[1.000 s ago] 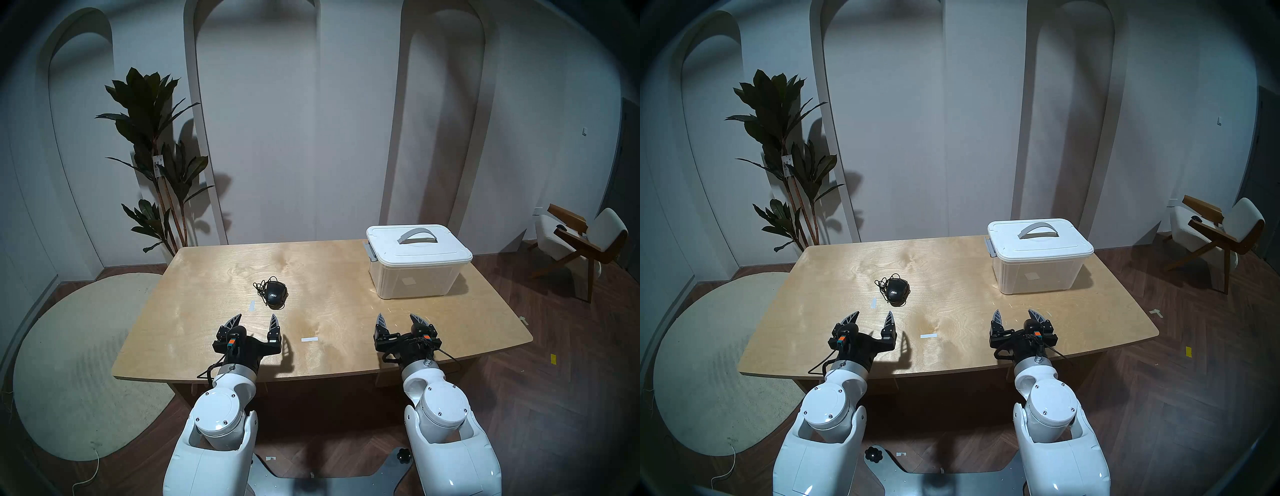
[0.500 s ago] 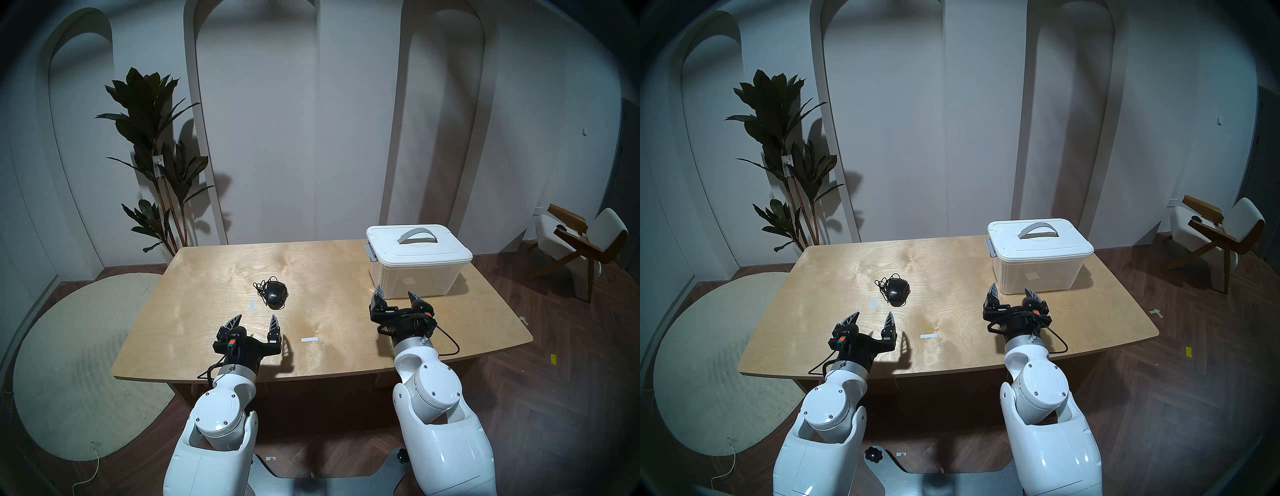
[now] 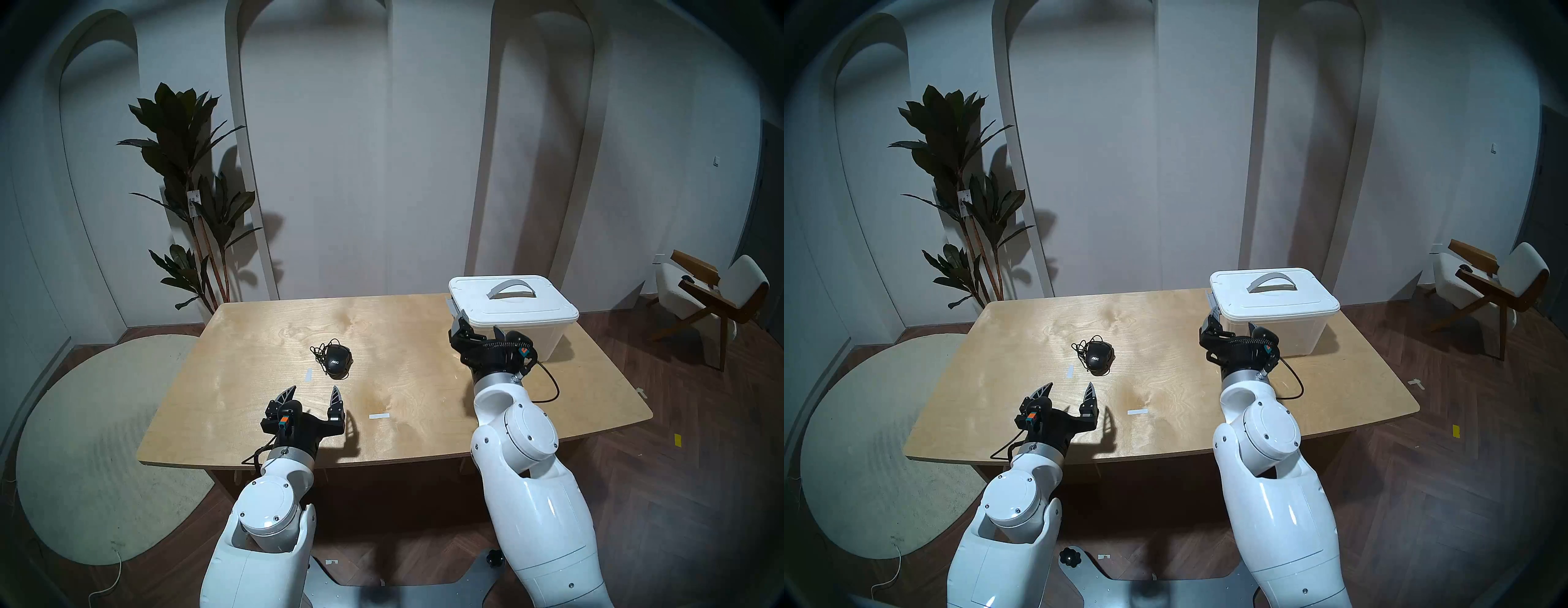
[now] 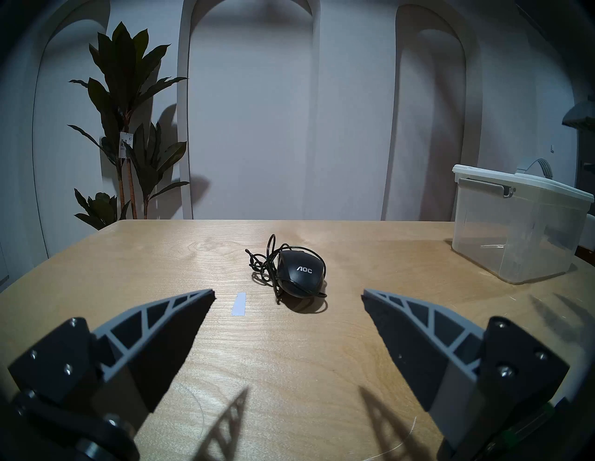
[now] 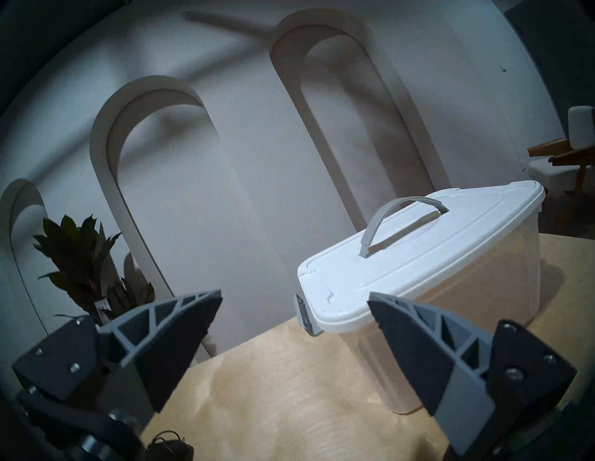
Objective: Open a storage container and put mouse inside
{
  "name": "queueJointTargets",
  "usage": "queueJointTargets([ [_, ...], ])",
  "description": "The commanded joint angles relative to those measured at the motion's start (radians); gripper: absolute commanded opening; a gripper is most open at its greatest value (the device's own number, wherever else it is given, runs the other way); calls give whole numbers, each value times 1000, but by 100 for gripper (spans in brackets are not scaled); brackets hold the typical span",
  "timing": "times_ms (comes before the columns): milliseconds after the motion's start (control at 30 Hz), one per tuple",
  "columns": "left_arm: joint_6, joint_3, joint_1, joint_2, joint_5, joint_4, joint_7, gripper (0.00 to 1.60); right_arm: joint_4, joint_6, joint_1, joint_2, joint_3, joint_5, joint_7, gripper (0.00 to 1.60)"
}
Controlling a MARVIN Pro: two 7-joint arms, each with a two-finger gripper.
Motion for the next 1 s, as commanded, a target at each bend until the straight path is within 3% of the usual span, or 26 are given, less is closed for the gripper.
queueJointTargets([
  [0, -5, 0, -5, 0, 0, -18, 0, 160, -28, 20, 107, -24, 18, 92, -75, 160],
  [367, -5, 0, -6, 0, 0, -17, 0, 160, 24, 76, 226, -49, 104, 247, -139, 160],
  [700, -5, 0, -6, 0, 0, -15, 0, 160, 80, 126, 319, -60, 193, 354, -130, 160],
  [967, -5, 0, -8, 0, 0, -13, 0, 160, 195, 188, 410, -44, 261, 488, -109, 160],
])
